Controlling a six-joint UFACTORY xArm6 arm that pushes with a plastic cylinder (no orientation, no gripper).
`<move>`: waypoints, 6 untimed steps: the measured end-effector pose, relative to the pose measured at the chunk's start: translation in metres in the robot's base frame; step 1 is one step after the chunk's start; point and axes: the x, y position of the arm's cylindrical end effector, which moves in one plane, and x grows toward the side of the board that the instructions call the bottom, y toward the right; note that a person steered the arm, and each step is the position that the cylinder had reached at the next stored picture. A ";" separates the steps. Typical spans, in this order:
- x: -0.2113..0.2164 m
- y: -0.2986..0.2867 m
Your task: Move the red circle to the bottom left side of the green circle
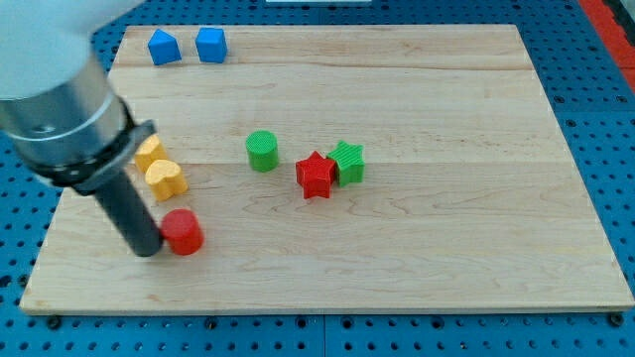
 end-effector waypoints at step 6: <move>-0.075 0.000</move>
